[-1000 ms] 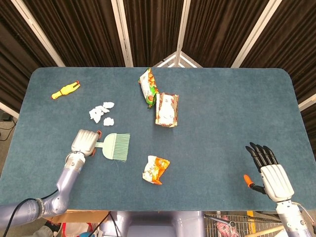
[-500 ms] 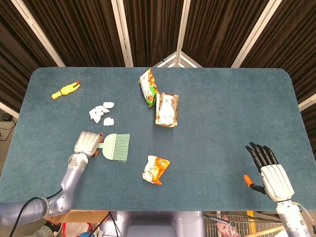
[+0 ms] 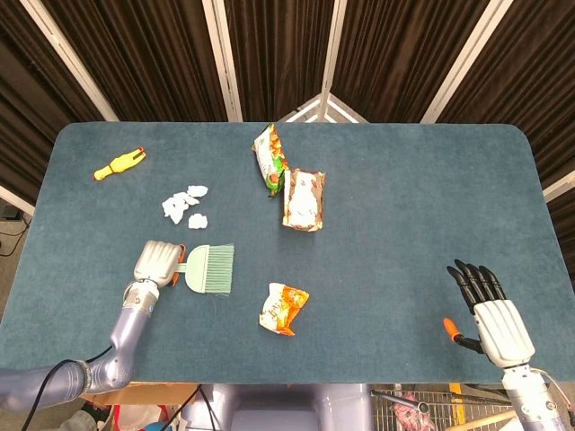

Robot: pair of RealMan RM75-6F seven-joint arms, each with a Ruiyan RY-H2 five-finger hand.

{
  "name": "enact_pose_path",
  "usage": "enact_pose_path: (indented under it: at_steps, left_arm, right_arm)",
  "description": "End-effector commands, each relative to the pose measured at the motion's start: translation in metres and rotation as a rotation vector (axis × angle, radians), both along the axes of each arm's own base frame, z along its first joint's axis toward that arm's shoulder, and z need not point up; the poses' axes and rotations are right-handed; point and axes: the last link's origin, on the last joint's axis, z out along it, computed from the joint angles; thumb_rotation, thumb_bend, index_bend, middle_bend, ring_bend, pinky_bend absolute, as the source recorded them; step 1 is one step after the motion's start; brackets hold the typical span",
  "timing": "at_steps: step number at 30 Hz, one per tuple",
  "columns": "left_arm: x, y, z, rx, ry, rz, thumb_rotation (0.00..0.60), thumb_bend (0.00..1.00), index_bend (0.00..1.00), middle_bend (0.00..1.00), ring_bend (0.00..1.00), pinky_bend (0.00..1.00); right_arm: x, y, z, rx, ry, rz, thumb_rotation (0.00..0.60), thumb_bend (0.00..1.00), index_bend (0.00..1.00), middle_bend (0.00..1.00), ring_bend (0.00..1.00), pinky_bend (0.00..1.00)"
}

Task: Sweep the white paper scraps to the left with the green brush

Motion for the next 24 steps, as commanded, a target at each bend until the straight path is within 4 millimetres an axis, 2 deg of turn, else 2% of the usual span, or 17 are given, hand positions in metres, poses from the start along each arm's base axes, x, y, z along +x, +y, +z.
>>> enact_pose_path:
  at_steps: [1,6,10,17,24]
  left_arm:
    - [-0.001,-0.003,0.000,0.005,-0.006,-0.002,0.600,0.76,0.72,1.00,1.00,0.97]
    - [-0.003,-0.005,0.007,0.018,-0.002,-0.017,0.600,0.78,0.74,1.00,1.00,0.97]
    - [0.002,-0.002,0.022,0.043,0.004,-0.052,0.600,0.79,0.76,1.00,1.00,0.97]
    - [0.026,0.013,0.062,0.096,0.039,-0.113,0.600,0.80,0.76,1.00,1.00,0.97]
    - [0.044,0.022,0.084,0.123,0.074,-0.148,0.600,0.80,0.77,1.00,1.00,0.97]
  right_arm:
    - [0.000,0.000,0.000,-0.002,0.001,-0.002,0.600,0.34,0.00,0.00,0.00,0.00]
    - [0.000,0.001,0.001,-0.007,0.001,-0.002,0.600,0.34,0.00,0.00,0.00,0.00]
    - [0.000,0.001,0.001,-0.007,0.001,-0.002,0.600,0.34,0.00,0.00,0.00,0.00]
    - [0.001,0.000,0.001,-0.007,-0.001,0.000,0.600,0.34,0.00,0.00,0.00,0.00]
    - [0.000,0.001,0.001,-0.008,-0.003,-0.003,0.600,0.34,0.00,0.00,0.00,0.00]
